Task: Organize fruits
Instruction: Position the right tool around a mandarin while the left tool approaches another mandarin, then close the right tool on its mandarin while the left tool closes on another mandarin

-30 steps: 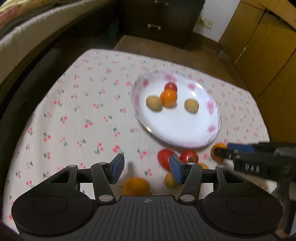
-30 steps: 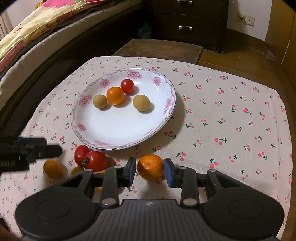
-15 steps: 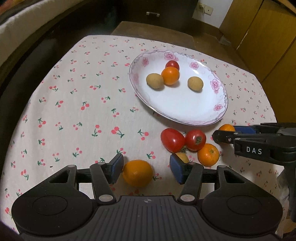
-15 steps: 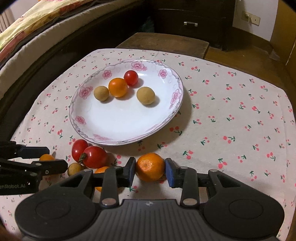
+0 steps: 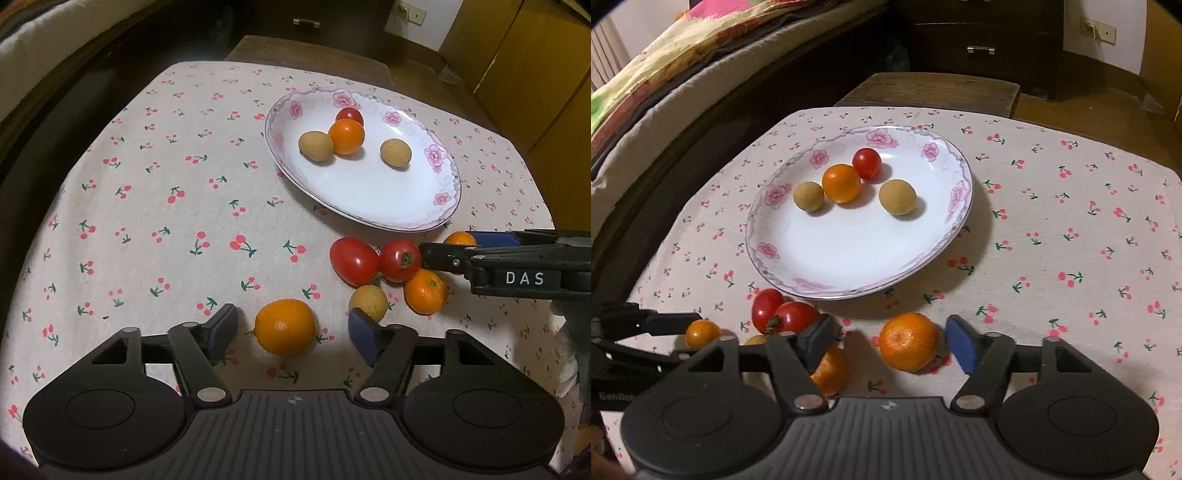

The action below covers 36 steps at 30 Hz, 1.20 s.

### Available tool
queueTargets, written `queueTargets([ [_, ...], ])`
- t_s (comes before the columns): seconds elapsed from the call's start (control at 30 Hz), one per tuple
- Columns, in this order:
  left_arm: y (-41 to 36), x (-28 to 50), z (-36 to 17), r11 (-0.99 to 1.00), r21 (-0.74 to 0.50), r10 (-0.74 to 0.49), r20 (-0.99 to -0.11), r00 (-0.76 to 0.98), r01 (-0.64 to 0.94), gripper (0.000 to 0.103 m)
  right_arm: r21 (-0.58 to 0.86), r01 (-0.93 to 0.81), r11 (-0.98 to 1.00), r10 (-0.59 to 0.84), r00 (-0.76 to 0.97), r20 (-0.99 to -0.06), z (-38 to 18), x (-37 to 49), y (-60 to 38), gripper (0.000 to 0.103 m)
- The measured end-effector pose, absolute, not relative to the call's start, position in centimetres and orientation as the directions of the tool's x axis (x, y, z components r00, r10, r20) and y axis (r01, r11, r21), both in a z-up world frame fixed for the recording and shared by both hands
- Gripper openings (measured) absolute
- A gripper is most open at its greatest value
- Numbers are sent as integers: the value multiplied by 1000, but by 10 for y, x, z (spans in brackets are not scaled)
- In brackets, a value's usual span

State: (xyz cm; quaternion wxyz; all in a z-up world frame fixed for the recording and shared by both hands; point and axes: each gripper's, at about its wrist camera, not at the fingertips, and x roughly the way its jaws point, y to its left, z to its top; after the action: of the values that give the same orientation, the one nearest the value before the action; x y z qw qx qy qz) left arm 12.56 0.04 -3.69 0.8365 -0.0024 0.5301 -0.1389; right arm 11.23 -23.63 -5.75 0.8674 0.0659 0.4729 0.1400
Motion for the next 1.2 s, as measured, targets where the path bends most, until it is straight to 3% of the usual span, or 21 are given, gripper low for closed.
queueTargets([
  [0.13, 4, 125, -37, 960, -164, -246, -881, 403, 228, 75, 319, -167, 933, 358, 508, -783, -59, 113, -244, 81],
  [0.2, 6, 126, -37, 960, -169, -249, -879, 406, 225, 75, 368, -164, 915, 399, 504, -766, -61, 113, -248, 99],
  [0.23, 7, 125, -37, 961, -165, -246, -879, 409, 223, 77, 401, -176, 899, 433, 491, -756, -63, 112, -249, 103],
  [0.67, 4, 117, -38, 967, -123, -212, -874, 438, 222, 77, 501, -145, 853, 501, 496, -709, -69, 107, -261, 103],
  [0.8, 1, 117, -39, 967, -114, -207, -874, 439, 230, 80, 473, -102, 875, 453, 514, -728, -64, 108, -264, 90],
  [0.97, -1, 117, -40, 964, -118, -215, -872, 439, 239, 85, 238, -152, 959, 282, 539, -793, -60, 105, -245, 78],
  [1.03, -2, 116, -41, 963, -116, -216, -872, 439, 243, 89, 166, -169, 972, 233, 550, -802, -60, 104, -237, 63],
  [1.1, -3, 116, -41, 962, -122, -222, -871, 439, 244, 92, 119, -167, 979, 194, 567, -801, -60, 105, -235, 43],
  [1.2, -2, 116, -42, 962, -128, -227, -868, 442, 242, 93, 151, -167, 974, 220, 563, -797, -58, 106, -239, 35],
])
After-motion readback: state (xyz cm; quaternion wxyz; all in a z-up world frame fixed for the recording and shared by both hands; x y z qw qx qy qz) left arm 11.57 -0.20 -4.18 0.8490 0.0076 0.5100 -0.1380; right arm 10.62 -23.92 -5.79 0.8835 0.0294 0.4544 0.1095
